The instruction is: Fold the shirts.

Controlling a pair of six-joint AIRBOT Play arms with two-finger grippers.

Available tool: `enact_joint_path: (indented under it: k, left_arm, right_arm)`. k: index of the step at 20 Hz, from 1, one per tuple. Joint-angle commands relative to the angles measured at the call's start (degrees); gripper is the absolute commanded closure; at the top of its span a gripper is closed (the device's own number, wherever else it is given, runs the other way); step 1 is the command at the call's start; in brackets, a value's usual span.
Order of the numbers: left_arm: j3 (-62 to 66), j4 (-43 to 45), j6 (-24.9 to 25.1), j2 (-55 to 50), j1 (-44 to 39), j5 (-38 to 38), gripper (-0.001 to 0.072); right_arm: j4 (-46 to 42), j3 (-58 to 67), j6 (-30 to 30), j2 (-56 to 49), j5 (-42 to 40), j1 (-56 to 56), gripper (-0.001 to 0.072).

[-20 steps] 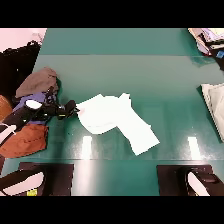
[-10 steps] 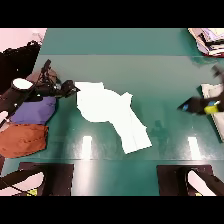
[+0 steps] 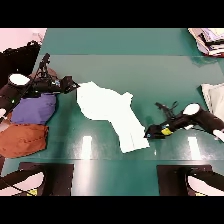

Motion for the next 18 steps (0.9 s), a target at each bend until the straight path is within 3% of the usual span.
enact_joint_path:
  k: [1,3,4,9,18]
  left_arm:
    - [0.1,0.2,0.1,0.0,0.0,-0.6,0.0686]
    - [0.1,0.3,0.1,0.0,0.0,-1.6,0.0686]
    - [0.2,0.4,0.1,0.0,0.0,-2.3,0.0687]
    - [5.0,3.3,-0.2,4.1,1.5,-3.3,0.0687]
    - [44.5,5.8,-0.2,13.9,3.8,-9.9,0.0687]
  right_arm:
    - [1.1,2.6,-0.3,-5.3,-3.3,7.0,0.0490]
    - [1.0,4.6,-0.8,-6.1,-4.1,7.4,0.0584]
    - [0.9,5.6,-1.5,-5.9,-4.2,7.2,0.0702]
    - [-6.9,15.8,0.1,3.4,-2.4,1.0,0.0701]
    - [-9.3,52.9,0.4,18.8,-1.2,-21.8,0.0701]
